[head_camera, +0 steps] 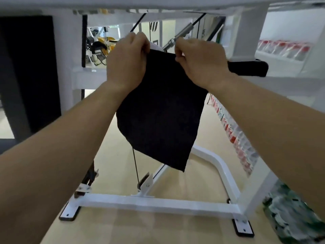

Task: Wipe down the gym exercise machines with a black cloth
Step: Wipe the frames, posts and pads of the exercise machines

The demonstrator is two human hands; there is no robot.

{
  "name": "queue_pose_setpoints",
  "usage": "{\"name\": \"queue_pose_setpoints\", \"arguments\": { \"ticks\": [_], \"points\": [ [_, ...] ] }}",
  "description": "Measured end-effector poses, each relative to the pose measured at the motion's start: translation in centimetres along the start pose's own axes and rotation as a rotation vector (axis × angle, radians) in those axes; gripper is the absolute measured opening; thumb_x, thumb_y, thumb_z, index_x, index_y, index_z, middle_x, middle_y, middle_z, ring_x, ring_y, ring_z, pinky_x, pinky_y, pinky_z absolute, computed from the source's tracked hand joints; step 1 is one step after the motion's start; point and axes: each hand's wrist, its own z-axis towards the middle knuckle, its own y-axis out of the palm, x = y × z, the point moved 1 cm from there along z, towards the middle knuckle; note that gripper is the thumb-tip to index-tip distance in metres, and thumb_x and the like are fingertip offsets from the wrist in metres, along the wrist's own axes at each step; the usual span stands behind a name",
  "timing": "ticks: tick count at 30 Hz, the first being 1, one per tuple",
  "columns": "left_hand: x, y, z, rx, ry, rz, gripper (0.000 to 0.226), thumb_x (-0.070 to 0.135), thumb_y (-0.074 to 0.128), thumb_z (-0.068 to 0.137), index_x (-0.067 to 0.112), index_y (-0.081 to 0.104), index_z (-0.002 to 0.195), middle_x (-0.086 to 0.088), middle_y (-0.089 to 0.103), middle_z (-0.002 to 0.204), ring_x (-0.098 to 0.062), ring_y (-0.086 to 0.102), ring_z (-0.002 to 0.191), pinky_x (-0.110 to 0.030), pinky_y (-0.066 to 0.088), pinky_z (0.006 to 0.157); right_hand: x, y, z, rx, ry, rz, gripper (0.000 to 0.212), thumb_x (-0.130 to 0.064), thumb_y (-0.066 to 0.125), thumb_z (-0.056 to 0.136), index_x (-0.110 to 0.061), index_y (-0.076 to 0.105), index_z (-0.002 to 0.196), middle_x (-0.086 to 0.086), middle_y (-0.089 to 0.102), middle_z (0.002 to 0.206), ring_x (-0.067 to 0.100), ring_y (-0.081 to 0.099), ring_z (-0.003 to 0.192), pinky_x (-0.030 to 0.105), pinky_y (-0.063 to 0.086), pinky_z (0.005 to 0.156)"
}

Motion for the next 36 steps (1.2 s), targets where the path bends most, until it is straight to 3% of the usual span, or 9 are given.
{"name": "queue_pose_setpoints", "arguments": {
  "ticks": [3,7,11,15,19,21,23,28,36],
  "points": [
    [-1.1,1.4,-0.1,0.009,0.039,0.095,0.027,0.024,0.037,0.096,0.014,0.059,0.108,-0.013,0.058,0.109,-0.034,0.054,0.1,-0.043,0.046,0.068,-0.5,2.0,1.4,-0.039,0.094,-0.008,0.014,-0.036,0.057,0.097,-0.024,0.059,0.104,0.003,0.065,0.105,0.032,0.061,0.093,0.034,0.034,0.068],
    [-3.1,2.8,-1.7,-0.025,0.159,0.053,0.035,0.038,0.042,0.098,0.01,0.063,0.096,-0.012,0.056,0.099,-0.032,0.05,0.095,-0.039,0.04,0.07,0.5,3.6,1.0,0.011,0.23,0.156,0.02,-0.047,0.063,0.092,-0.027,0.067,0.091,-0.007,0.055,0.095,0.02,0.056,0.099,0.031,0.035,0.074],
    [-4.1,2.9,-2.6,0.1,0.275,0.171,0.049,0.054,0.046,0.1,0.01,0.065,0.089,-0.012,0.06,0.104,-0.033,0.049,0.098,-0.041,0.04,0.082,0.2,4.4,0.0,0.172,0.024,0.075,0.057,-0.049,0.044,0.101,-0.002,0.068,0.079,0.008,0.055,0.088,0.031,0.051,0.093,0.035,0.035,0.073],
    [-4.9,3.1,-3.7,0.283,0.277,0.341,0.035,0.049,0.052,0.101,0.024,0.072,0.087,-0.004,0.06,0.12,-0.027,0.037,0.111,-0.043,0.034,0.089,0.3,5.1,-1.2,0.299,-0.167,-0.072,0.05,-0.035,0.043,0.103,-0.002,0.065,0.074,0.013,0.058,0.073,0.032,0.052,0.076,0.039,0.04,0.069],
    [-3.1,2.6,-4.1,0.311,0.286,0.401,0.019,0.036,0.059,0.096,0.022,0.071,0.09,0.001,0.041,0.124,-0.026,0.035,0.113,-0.039,0.029,0.089,-1.4,6.4,-3.0,0.388,-0.136,-0.365,0.032,-0.026,0.046,0.102,-0.008,0.072,0.096,0.007,0.068,0.082,0.031,0.06,0.084,0.039,0.042,0.081],
    [-1.9,2.5,-4.6,0.272,0.293,0.323,0.021,0.025,0.053,0.099,0.018,0.071,0.106,-0.005,0.054,0.123,-0.029,0.045,0.112,-0.04,0.037,0.088,-3.1,7.1,-3.7,0.342,-0.078,-0.315,0.032,-0.024,0.047,0.1,-0.005,0.066,0.116,0.01,0.07,0.099,0.033,0.062,0.094,0.041,0.045,0.086],
    [-1.0,2.8,-5.1,0.114,0.245,0.146,0.034,0.019,0.044,0.098,0.011,0.067,0.121,-0.011,0.065,0.12,-0.032,0.058,0.109,-0.042,0.049,0.089,-4.5,7.4,-3.8,0.234,-0.004,-0.184,0.043,-0.032,0.044,0.098,-0.002,0.059,0.125,0.014,0.066,0.114,0.035,0.059,0.104,0.044,0.043,0.094],
    [-1.1,3.9,-6.1,0.029,0.198,0.183,0.046,0.036,0.039,0.103,0.007,0.056,0.135,-0.01,0.062,0.13,-0.03,0.056,0.12,-0.041,0.038,0.103,-4.9,7.6,-3.1,0.205,-0.015,-0.21,0.043,-0.036,0.039,0.099,-0.006,0.058,0.123,0.014,0.063,0.112,0.034,0.058,0.099,0.044,0.042,0.091],
    [3.3,7.6,-5.4,0.08,0.298,0.215,0.042,0.037,0.043,0.102,0.016,0.055,0.137,-0.004,0.061,0.127,-0.027,0.054,0.115,-0.041,0.034,0.097,1.1,6.3,-6.1,0.197,0.035,-0.324,0.044,-0.042,0.039,0.101,-0.005,0.056,0.118,0.016,0.062,0.111,0.036,0.057,0.096,0.043,0.042,0.09]
  ]
}}
